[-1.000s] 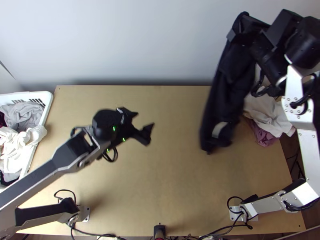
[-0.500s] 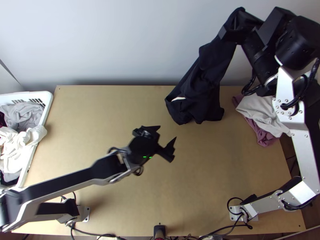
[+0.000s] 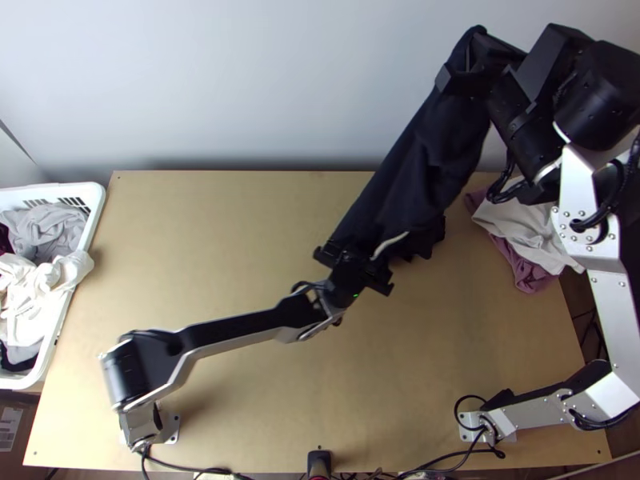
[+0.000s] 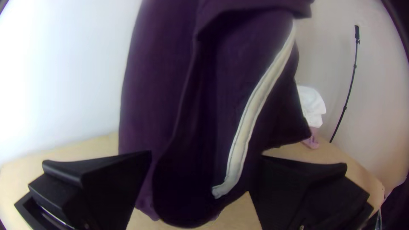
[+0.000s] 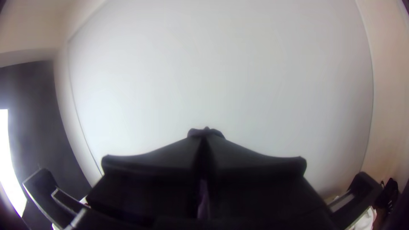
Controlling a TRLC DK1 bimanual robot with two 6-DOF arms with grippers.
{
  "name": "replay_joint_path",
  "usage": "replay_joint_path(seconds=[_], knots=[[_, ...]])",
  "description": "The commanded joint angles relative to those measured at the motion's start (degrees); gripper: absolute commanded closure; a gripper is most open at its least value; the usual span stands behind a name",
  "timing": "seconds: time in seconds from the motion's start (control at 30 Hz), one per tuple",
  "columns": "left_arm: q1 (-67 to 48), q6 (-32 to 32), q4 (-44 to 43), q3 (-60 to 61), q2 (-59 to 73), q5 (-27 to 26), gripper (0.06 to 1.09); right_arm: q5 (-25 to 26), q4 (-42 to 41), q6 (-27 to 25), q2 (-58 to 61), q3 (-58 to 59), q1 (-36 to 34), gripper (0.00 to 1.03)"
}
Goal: Fold the t-shirt
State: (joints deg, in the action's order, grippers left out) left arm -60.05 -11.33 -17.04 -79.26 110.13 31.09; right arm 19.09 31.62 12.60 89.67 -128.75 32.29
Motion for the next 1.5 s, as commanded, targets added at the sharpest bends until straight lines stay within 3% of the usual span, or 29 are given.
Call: replay_joint_path(seconds=[0.0,0.27,0.4,0.43,0.47,0.53,0.73,0.9,1.1,1.23,1.37,1.47], knots=[[-2.1,-5.5,3.2,-9.1,7.2,-0.8,0.11,-0.1,0.4,-0.4,-0.5,0.8,0.1,1.00],[-5.4,-7.2,3.5,-9.8,8.5,-0.6,0.11,-0.1,-0.2,-0.5,-0.5,1.0,0.1,1.00],[-5.1,-5.8,3.0,-10.6,12.1,0.2,0.21,-0.1,-0.4,-0.4,-0.5,0.3,0.2,1.00],[-4.6,-5.2,3.0,-11.4,13.3,0.8,0.31,-0.1,-0.4,-0.4,-0.5,0.2,0.2,1.00],[-4.1,-4.1,2.8,-12.1,14.3,1.5,0.52,-0.1,-0.4,-0.4,-0.5,0.2,0.2,1.00],[-2.4,-1.9,2.8,-14.0,16.7,4.1,1.06,-0.1,-0.4,-0.4,-0.8,0.1,0.2,1.00],[3.8,0.4,3.2,-13.0,17.8,8.5,1.05,-0.1,-0.1,-0.5,-1.8,0.2,0.1,1.00],[6.9,1.0,2.7,-6.6,6.1,8.2,1.05,-0.1,-0.2,-0.8,-1.9,0.5,0.0,1.00],[7.2,1.0,3.4,3.1,-17.1,2.9,1.05,-0.2,-0.8,-1.0,-1.2,-0.3,-0.3,1.00],[8.8,1.1,9.1,4.6,-31.6,1.7,1.05,-0.6,-0.8,-1.0,-1.2,-1.0,0.1,1.00],[15.4,2.2,12.0,4.6,-43.9,-0.1,1.05,-1.1,1.1,-0.5,-2.4,-0.3,1.5,1.00],[22.8,3.4,13.9,3.1,-50.3,-3.1,1.05,-5.0,6.3,3.1,-4.0,0.7,1.9,1.00]])
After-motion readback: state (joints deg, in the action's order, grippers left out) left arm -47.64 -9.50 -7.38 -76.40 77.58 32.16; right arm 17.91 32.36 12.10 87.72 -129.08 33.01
